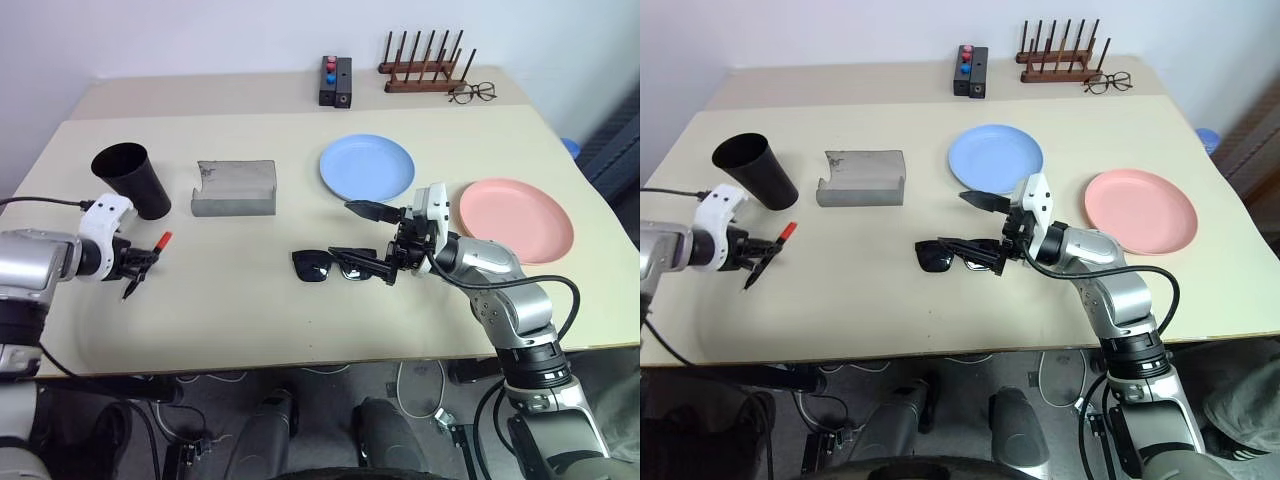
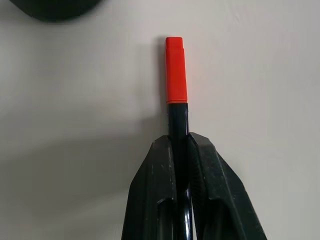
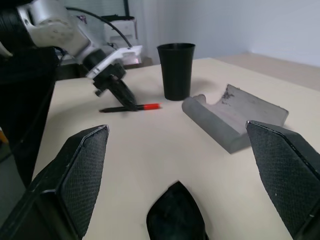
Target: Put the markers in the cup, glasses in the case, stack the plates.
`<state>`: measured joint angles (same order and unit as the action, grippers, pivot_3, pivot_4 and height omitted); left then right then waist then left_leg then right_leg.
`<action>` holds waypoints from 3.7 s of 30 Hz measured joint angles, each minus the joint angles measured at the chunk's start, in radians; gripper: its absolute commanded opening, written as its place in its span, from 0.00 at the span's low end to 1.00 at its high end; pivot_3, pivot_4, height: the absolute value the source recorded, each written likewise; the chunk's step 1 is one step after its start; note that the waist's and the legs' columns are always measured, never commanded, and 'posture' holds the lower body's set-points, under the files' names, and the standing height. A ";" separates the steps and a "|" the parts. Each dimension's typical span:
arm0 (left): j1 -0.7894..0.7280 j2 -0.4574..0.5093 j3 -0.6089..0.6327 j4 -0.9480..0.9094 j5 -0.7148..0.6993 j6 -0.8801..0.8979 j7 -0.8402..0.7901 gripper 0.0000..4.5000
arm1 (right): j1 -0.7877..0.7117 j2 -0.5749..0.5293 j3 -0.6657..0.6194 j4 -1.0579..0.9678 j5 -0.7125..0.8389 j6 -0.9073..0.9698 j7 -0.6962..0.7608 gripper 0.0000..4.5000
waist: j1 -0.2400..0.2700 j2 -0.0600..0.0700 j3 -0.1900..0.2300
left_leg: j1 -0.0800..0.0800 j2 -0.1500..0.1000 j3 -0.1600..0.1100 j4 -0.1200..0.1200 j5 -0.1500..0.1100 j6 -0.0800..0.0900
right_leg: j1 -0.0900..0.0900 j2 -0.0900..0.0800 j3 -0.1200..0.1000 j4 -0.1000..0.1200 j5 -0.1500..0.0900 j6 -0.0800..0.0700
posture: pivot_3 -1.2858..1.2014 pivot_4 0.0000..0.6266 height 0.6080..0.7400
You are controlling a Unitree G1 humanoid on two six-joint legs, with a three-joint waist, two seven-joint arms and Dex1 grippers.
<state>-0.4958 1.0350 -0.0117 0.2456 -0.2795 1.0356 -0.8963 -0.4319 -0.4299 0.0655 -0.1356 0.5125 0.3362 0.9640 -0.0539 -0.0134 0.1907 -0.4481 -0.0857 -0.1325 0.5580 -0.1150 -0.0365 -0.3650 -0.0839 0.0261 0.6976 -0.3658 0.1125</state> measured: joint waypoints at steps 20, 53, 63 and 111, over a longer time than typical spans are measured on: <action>0.244 0.095 0.162 -0.184 -0.080 0.136 0.033 0.99 | 0.000 0.007 0.014 0.002 -0.018 -0.001 0.007 1.00 | 0.017 0.001 0.000 | 0.000 0.000 0.000 0.000 -0.002 -0.003 | -0.001 -0.002 0.000 -0.001 -0.002 -0.004 | 0.52 0.24 0.98; -0.026 0.036 0.065 -0.177 -0.083 0.125 0.011 0.01 | 0.012 -0.016 -0.005 0.008 -0.006 0.003 0.025 1.00 | 0.022 -0.001 0.001 | -0.004 -0.001 -0.001 0.001 -0.001 -0.001 | -0.002 -0.002 -0.002 -0.002 -0.001 -0.001 | 0.52 0.24 0.98; -0.208 -0.264 0.347 -0.156 -0.148 -0.335 0.196 0.01 | -0.048 0.056 -0.042 0.032 0.026 -0.007 -0.015 1.00 | 0.016 -0.002 0.001 | -0.006 -0.001 -0.001 0.002 0.000 0.000 | 0.000 0.000 -0.003 -0.001 0.000 0.000 | 0.52 0.24 0.98; -0.254 -0.342 0.498 0.596 -0.144 -1.177 0.216 0.20 | -0.060 0.091 -0.065 0.052 0.011 -0.018 -0.093 1.00 | 0.010 -0.003 0.000 | -0.006 -0.001 -0.002 0.004 0.001 0.000 | 0.001 0.003 -0.004 0.002 0.000 0.000 | 0.52 0.24 0.98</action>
<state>-0.7497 0.6928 0.4861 0.8412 -0.4231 -0.1414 -0.6803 -0.4916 -0.3390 0.0010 -0.0840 0.5233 0.3177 0.8708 -0.0442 -0.0165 0.1908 -0.4540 -0.0868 -0.1344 0.5620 -0.1137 -0.0370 -0.3643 -0.0812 0.0221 0.6999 -0.3654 0.1129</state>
